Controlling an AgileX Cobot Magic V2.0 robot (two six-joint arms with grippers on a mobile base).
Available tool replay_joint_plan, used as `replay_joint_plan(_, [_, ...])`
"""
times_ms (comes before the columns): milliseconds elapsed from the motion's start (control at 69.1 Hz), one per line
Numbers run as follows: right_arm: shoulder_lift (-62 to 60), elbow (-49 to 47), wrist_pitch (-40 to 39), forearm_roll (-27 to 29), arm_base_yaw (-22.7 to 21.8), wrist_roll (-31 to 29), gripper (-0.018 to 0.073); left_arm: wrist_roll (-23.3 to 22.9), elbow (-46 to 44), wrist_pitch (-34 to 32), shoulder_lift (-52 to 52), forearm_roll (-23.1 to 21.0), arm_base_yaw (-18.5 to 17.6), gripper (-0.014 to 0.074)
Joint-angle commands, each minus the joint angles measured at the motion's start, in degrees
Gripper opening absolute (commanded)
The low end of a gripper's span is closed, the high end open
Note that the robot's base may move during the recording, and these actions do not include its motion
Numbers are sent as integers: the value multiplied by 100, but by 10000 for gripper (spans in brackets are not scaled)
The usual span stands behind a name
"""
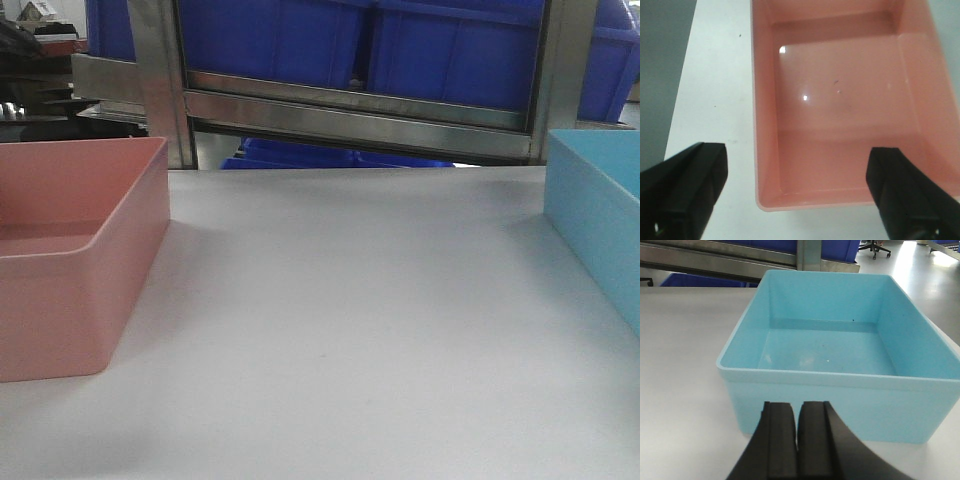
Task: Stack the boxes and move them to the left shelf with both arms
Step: 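Lower the left gripper onto the rim of the pink bin and grasp it, then lift the pink bin with the left gripper and carry it toward center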
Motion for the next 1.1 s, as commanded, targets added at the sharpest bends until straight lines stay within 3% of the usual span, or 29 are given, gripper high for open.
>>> replay_joint_plan(0, [84, -104, -509, -53, -38, -21, 46, 24, -491, -22, 486, 152, 152, 486])
replay_joint_plan(145, [84, -104, -509, -53, -38, -21, 46, 88, -679, -57, 1421, -169, 717, 486])
replay_joint_plan(217, [84, -104, -509, -53, -38, -21, 46, 342, -679, -206, 1782, -439, 940, 482])
replay_joint_plan(318, [84, -104, -509, -53, -38, -21, 46, 484, -679, -430, 2192, -586, 1103, 482])
replay_joint_plan(550, [84, -104, -509, -53, -38, -21, 46, 504, -679, -1069, 2862, -624, 1107, 482])
replay_joint_plan(781, [84, -104, -509, -53, -38, -21, 46, 504, -679, -1095, 3393, -624, 1107, 471])
replay_joint_plan(911, [84, -104, -509, -53, -38, -21, 46, 504, -679, -1069, 3502, -659, 1107, 365])
replay_joint_plan(1085, [84, -104, -509, -53, -38, -21, 46, 504, -679, -1057, 3502, -662, 1107, 129])
